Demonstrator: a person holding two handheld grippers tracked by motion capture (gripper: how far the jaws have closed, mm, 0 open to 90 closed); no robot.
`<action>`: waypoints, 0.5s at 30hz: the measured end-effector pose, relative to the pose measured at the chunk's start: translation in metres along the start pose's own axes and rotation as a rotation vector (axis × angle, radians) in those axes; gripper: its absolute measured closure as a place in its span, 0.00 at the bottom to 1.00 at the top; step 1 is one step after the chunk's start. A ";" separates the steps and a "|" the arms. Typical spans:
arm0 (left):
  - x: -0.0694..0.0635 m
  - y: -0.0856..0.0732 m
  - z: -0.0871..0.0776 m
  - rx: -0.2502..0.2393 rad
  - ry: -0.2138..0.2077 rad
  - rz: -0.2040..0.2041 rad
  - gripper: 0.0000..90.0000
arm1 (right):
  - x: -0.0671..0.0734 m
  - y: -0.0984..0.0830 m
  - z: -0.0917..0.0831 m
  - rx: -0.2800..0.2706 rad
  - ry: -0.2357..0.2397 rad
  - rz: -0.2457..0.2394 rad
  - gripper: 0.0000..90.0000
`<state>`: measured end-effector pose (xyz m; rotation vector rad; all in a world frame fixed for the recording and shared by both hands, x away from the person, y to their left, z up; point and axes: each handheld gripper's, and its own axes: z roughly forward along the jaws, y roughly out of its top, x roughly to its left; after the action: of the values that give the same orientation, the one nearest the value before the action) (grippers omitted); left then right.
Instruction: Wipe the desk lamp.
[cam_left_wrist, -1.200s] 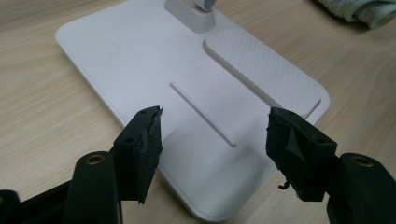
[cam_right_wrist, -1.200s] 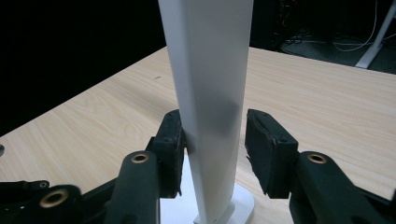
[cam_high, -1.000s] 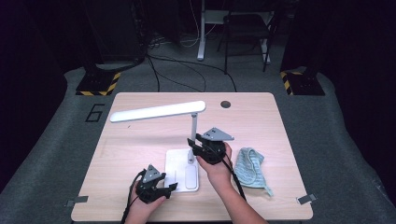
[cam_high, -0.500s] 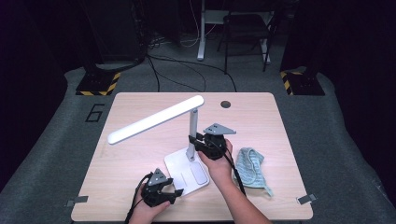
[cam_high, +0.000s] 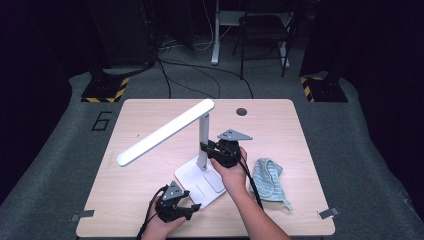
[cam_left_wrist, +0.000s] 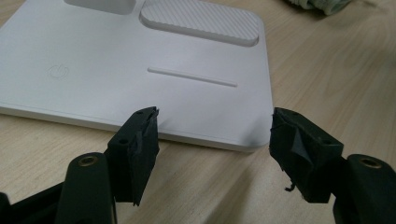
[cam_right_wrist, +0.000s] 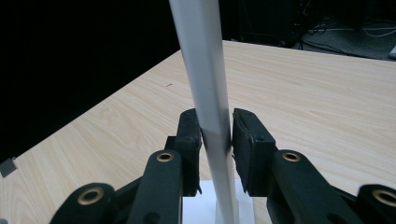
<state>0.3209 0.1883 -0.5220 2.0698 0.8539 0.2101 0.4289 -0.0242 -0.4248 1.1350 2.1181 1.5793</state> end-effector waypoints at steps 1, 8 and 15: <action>0.001 0.000 0.001 -0.011 0.008 0.008 0.36 | 0.000 0.000 0.000 -0.004 -0.001 0.009 0.80; -0.004 0.002 0.006 -0.030 -0.002 -0.001 0.36 | -0.004 0.000 0.003 -0.018 0.008 0.027 0.80; -0.009 0.003 0.014 -0.026 -0.031 0.010 0.37 | -0.002 -0.001 0.006 0.002 0.000 -0.005 0.78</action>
<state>0.3219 0.1722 -0.5267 2.0489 0.8182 0.1931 0.4332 -0.0213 -0.4279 1.1294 2.1219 1.5751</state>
